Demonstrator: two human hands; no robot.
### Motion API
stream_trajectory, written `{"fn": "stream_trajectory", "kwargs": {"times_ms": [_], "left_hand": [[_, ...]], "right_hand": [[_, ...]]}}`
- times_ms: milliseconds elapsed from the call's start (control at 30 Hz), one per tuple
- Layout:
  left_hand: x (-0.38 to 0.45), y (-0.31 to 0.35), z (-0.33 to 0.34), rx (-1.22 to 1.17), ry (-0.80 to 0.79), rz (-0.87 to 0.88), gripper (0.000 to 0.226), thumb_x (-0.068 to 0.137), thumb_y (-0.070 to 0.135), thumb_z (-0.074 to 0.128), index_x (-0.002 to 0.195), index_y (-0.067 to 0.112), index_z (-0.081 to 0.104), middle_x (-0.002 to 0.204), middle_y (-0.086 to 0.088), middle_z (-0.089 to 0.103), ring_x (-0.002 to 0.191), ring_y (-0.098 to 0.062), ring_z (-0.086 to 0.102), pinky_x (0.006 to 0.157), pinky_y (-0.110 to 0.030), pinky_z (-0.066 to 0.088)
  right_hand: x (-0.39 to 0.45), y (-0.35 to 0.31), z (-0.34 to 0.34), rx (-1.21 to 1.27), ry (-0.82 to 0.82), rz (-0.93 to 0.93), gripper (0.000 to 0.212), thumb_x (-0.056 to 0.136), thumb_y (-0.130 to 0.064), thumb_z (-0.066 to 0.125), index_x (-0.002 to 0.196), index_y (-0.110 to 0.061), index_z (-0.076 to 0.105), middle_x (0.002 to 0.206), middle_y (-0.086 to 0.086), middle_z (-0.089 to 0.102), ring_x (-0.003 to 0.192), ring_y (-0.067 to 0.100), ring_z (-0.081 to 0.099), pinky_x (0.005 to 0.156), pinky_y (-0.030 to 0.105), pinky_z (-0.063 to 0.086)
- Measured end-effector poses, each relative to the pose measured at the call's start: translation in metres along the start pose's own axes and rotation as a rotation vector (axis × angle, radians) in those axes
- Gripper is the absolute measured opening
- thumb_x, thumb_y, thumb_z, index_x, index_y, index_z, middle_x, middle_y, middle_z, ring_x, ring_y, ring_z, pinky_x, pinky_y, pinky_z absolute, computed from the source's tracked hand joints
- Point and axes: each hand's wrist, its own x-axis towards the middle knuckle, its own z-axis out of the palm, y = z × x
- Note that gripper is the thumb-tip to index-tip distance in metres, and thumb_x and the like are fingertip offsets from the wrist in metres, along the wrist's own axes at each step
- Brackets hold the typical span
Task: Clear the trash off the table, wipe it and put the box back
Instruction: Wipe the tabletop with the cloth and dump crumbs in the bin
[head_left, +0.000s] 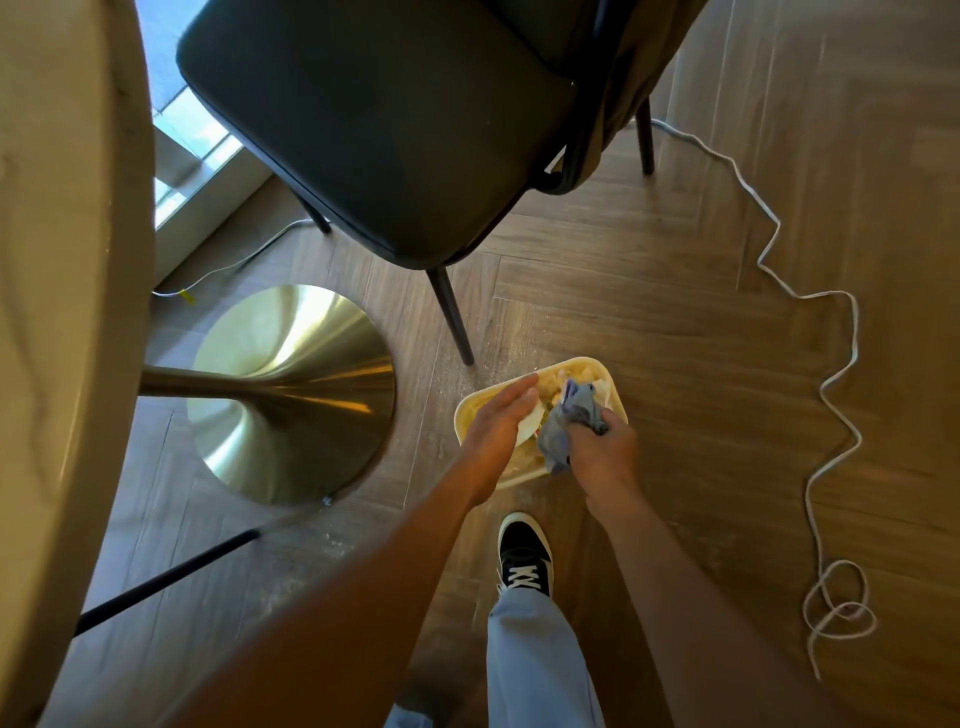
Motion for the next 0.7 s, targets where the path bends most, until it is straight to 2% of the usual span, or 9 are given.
{"fn": "stream_trajectory", "kwargs": {"times_ms": [67,200,267,300,400,467,567,700], "left_hand": [[-0.004,0.002,0.005,0.088,-0.105,-0.029,0.038,0.095,0.035,0.052,0.133,0.028,0.053,0.13,0.007,0.055,0.119,-0.011,0.052,0.097,-0.024,0.044],[-0.001,-0.002,0.005,0.137,-0.189,-0.052,0.057,0.082,0.039,0.07,0.134,0.029,0.051,0.13,0.002,0.057,0.116,-0.015,0.057,0.101,-0.038,0.048],[0.001,-0.006,0.004,0.2,-0.192,-0.006,0.058,0.081,0.028,0.074,0.134,0.025,0.051,0.124,0.004,0.059,0.112,-0.012,0.058,0.096,-0.03,0.051],[0.002,-0.009,0.003,0.216,-0.185,0.017,0.05,0.083,0.022,0.072,0.13,0.022,0.054,0.117,0.005,0.062,0.107,-0.01,0.06,0.091,-0.026,0.052],[0.003,-0.01,0.0,0.135,-0.117,0.0,0.019,0.093,0.022,0.06,0.111,0.019,0.064,0.103,-0.001,0.07,0.096,-0.014,0.066,0.079,-0.026,0.055],[0.006,-0.009,0.0,0.055,-0.024,-0.081,0.023,0.094,0.033,0.056,0.108,0.017,0.066,0.104,-0.007,0.071,0.097,-0.02,0.067,0.078,-0.031,0.056],[0.012,-0.01,-0.001,-0.066,0.111,-0.214,0.034,0.091,0.048,0.056,0.106,0.018,0.064,0.107,-0.009,0.07,0.098,-0.025,0.067,0.084,-0.041,0.056],[0.015,-0.006,0.002,-0.094,0.26,-0.204,0.037,0.094,0.039,0.054,0.113,0.008,0.058,0.107,-0.011,0.065,0.101,-0.027,0.065,0.086,-0.039,0.055]], "right_hand": [[-0.004,-0.003,-0.006,0.191,-0.104,0.145,0.012,0.089,-0.019,0.066,0.101,-0.017,0.065,0.094,0.006,0.067,0.087,0.018,0.064,0.068,0.029,0.053],[-0.008,-0.002,-0.014,0.346,-0.235,0.232,0.03,0.089,-0.032,0.064,0.111,-0.012,0.063,0.102,0.009,0.07,0.095,0.022,0.067,0.074,0.032,0.055],[-0.009,-0.002,-0.018,0.394,-0.238,0.236,0.026,0.09,-0.028,0.063,0.108,-0.01,0.064,0.1,0.008,0.071,0.092,0.019,0.069,0.071,0.029,0.056],[-0.009,-0.001,-0.019,0.408,-0.227,0.236,0.024,0.089,-0.026,0.063,0.107,-0.01,0.064,0.101,0.008,0.071,0.091,0.018,0.069,0.072,0.029,0.056],[-0.006,0.004,-0.02,0.429,-0.186,0.217,0.029,0.086,-0.024,0.067,0.112,-0.011,0.065,0.105,0.009,0.07,0.091,0.018,0.068,0.072,0.028,0.055],[-0.005,0.005,-0.021,0.427,-0.126,0.216,0.036,0.085,-0.016,0.07,0.12,-0.012,0.061,0.105,0.011,0.069,0.086,0.017,0.068,0.065,0.026,0.054],[0.0,0.007,-0.025,0.368,-0.026,0.243,0.035,0.084,-0.006,0.069,0.116,-0.017,0.06,0.104,0.01,0.064,0.086,0.018,0.065,0.059,0.024,0.051],[0.006,0.012,-0.029,0.298,0.086,0.265,0.024,0.093,-0.01,0.057,0.115,-0.019,0.06,0.1,0.007,0.061,0.078,0.015,0.06,0.058,0.024,0.05]]}}
